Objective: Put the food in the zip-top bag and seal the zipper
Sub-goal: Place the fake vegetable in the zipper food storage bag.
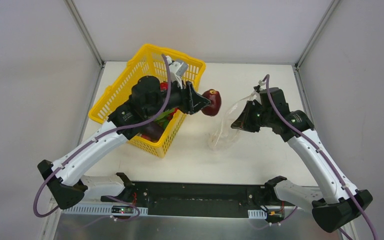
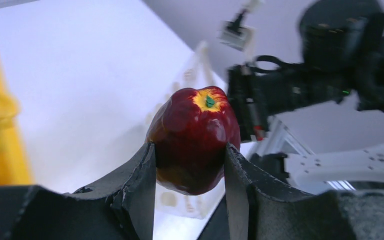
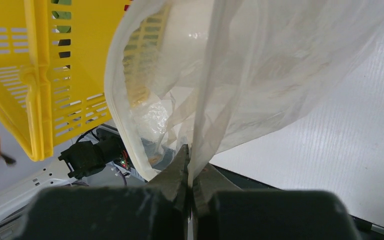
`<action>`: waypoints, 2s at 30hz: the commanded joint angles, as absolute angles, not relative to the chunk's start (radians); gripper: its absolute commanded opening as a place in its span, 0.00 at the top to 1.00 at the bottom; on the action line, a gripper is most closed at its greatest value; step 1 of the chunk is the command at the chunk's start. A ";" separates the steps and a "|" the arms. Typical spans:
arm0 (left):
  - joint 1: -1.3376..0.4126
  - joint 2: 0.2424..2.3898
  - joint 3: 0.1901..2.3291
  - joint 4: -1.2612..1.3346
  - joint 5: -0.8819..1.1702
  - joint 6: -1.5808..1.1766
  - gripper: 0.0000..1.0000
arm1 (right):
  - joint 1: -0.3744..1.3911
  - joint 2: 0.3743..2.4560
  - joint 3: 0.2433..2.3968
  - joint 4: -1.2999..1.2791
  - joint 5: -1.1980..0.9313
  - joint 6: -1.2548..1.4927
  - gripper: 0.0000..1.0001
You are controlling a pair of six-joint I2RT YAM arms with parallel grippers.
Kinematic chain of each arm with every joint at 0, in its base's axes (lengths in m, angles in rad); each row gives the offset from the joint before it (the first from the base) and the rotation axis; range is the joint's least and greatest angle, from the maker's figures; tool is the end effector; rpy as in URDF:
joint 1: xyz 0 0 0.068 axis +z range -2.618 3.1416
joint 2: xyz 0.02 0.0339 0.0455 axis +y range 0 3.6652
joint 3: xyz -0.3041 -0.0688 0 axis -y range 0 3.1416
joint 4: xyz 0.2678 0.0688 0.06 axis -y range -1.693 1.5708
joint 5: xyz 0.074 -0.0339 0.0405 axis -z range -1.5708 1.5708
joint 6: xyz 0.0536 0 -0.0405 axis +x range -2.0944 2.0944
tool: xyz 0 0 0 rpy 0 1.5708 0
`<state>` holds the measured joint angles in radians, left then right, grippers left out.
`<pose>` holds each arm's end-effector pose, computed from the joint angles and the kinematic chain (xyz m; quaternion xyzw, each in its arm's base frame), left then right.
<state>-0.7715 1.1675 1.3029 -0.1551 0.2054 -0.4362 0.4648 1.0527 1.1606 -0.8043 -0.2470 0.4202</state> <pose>0.1962 -0.2061 0.4863 0.1893 0.6883 -0.4557 0.5317 0.1960 0.1129 0.3854 -0.0722 0.8977 0.2808 0.3319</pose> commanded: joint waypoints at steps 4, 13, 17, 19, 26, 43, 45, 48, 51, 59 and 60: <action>-0.887 1.229 1.219 0.211 0.330 -0.557 1.00 | 0.471 1.016 1.151 -0.724 -0.241 0.497 0.99; -0.940 1.320 1.145 0.297 0.256 -0.581 1.00 | 0.471 0.980 1.139 -0.707 -0.255 0.524 0.99; -0.952 1.311 1.128 0.201 0.151 -0.504 1.00 | 0.471 0.958 1.137 -0.707 -0.255 0.534 0.99; -0.957 1.306 1.126 0.168 0.109 -0.471 1.00 | 0.471 0.950 1.137 -0.703 -0.273 0.537 0.99; -1.007 1.334 1.214 -0.020 -0.044 -0.333 1.00 | 0.470 0.927 1.134 -0.683 -0.335 0.540 0.99; -1.102 1.460 1.382 -0.160 0.025 -0.273 0.78 | 0.470 0.892 1.065 -0.628 -0.419 0.484 0.99; -1.101 1.471 1.405 -0.188 0.063 -0.266 0.68 | 0.471 0.876 1.049 -0.605 -0.424 0.476 0.99; -1.100 1.463 1.404 -0.194 0.074 -0.272 0.44 | 0.470 0.859 1.029 -0.595 -0.414 0.455 0.99; -1.096 1.429 1.391 -0.193 0.058 -0.275 0.24 | 0.471 0.856 1.016 -0.601 -0.388 0.441 0.99; -1.090 1.318 1.359 -0.197 0.069 -0.263 0.16 | 0.469 0.881 0.990 -0.625 -0.343 0.428 1.00; -1.090 1.303 1.341 -0.198 0.053 -0.261 0.15 | 0.469 0.882 0.990 -0.626 -0.345 0.426 1.00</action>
